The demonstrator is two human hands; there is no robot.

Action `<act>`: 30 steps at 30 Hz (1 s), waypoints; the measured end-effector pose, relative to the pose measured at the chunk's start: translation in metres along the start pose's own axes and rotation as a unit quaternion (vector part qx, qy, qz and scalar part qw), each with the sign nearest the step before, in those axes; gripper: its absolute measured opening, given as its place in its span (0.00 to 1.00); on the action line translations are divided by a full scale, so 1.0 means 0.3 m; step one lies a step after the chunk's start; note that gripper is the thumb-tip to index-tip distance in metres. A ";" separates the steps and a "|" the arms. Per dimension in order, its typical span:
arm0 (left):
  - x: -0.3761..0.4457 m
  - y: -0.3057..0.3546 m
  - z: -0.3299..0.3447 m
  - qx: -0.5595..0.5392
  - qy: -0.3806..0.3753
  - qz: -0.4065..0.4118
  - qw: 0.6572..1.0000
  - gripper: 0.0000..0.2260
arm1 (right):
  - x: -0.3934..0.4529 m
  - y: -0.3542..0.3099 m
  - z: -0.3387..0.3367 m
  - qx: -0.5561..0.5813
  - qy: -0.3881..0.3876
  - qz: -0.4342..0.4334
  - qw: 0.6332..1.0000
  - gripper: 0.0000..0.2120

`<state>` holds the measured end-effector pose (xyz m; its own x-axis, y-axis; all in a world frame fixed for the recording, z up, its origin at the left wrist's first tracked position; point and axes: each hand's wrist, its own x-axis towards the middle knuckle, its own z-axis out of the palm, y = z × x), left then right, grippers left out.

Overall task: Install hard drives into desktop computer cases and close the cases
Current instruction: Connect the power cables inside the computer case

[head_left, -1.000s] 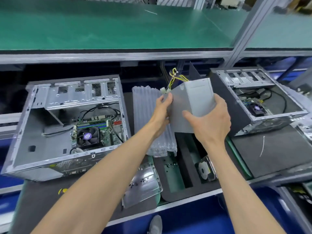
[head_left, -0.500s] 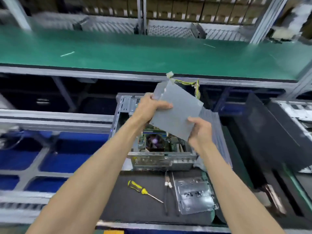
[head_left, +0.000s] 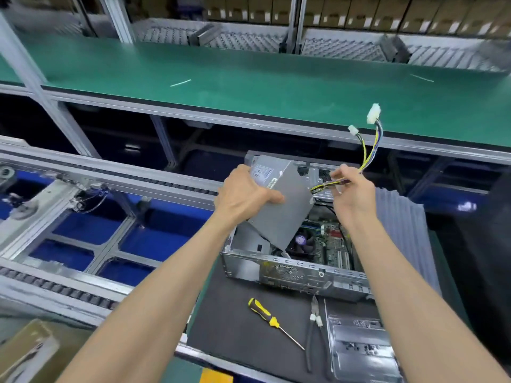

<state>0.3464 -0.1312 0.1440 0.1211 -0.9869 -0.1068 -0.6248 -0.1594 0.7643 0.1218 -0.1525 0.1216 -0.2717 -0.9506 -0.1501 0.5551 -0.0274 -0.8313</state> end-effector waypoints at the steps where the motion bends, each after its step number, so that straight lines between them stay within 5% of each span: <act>1: 0.003 0.009 0.005 0.020 0.016 -0.011 1.000 0.36 | 0.002 -0.006 -0.011 -0.023 -0.013 -0.017 1.000 0.11; 9: -0.008 0.027 0.133 0.157 0.138 -0.040 0.977 0.35 | 0.002 0.076 -0.035 -0.355 -0.116 -0.071 0.925 0.18; 13: -0.011 -0.032 0.201 0.179 0.158 -0.070 0.968 0.38 | 0.001 0.157 -0.037 -0.326 -0.122 0.024 0.937 0.13; 17: -0.001 -0.066 0.261 0.206 0.175 -0.085 0.959 0.36 | 0.016 0.225 -0.056 -0.271 -0.122 0.071 0.952 0.22; 30: 0.022 -0.145 0.368 0.259 0.209 -0.082 0.939 0.32 | 0.070 0.377 -0.133 -0.363 -0.168 0.070 0.914 0.20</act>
<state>0.2892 -0.1336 0.0400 0.4739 -0.8684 0.1459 -0.8493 -0.4071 0.3360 0.1476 -0.1633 0.0032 0.0857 -0.9737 -0.2109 -0.1342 0.1985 -0.9709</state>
